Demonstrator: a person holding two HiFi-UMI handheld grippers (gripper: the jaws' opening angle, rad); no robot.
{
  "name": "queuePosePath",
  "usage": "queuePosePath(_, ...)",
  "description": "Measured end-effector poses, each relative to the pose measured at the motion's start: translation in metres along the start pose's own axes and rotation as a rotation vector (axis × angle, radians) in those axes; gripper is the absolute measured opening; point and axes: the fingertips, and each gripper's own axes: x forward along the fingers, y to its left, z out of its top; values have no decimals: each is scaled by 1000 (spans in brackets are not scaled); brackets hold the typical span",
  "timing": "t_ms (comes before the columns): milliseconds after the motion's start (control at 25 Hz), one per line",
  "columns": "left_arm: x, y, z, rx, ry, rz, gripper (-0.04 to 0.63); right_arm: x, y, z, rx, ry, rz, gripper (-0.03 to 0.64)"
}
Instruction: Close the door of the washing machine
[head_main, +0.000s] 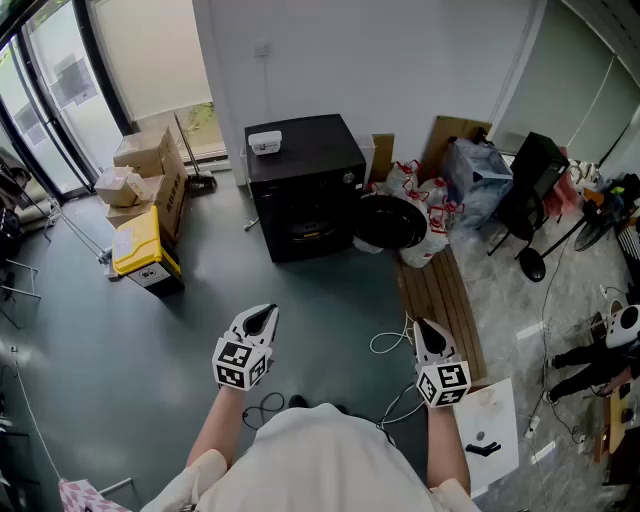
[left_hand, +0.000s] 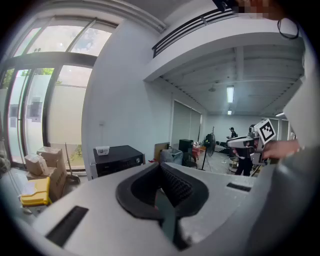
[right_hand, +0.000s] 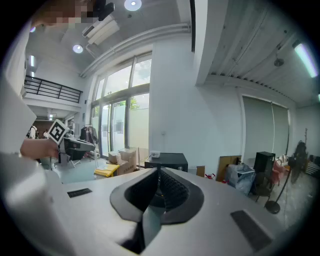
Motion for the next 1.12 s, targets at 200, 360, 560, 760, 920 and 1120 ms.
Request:
queuePosePath(200, 2, -1, 4, -3, 0, -5, 9, 1, 0, 4, -1, 0, 5, 38)
queuePosePath(360, 6, 1, 5, -4, 0, -9, 9, 5, 1, 6, 1, -4, 8, 38)
queuePosePath(560, 9, 5, 0, -9, 0, -14, 9, 8, 1, 6, 38, -20, -7, 39)
queuePosePath(760, 10, 11, -5, -22, 11, -21, 9, 9, 1, 2, 38, -2, -35, 40)
queuePosePath(920, 12, 16, -13, -27, 22, -32, 9, 12, 7, -3, 37, 7, -42, 41)
queuePosePath(1120, 15, 24, -20, -35, 42, -55, 9, 18, 15, -5, 50, 24, -60, 83)
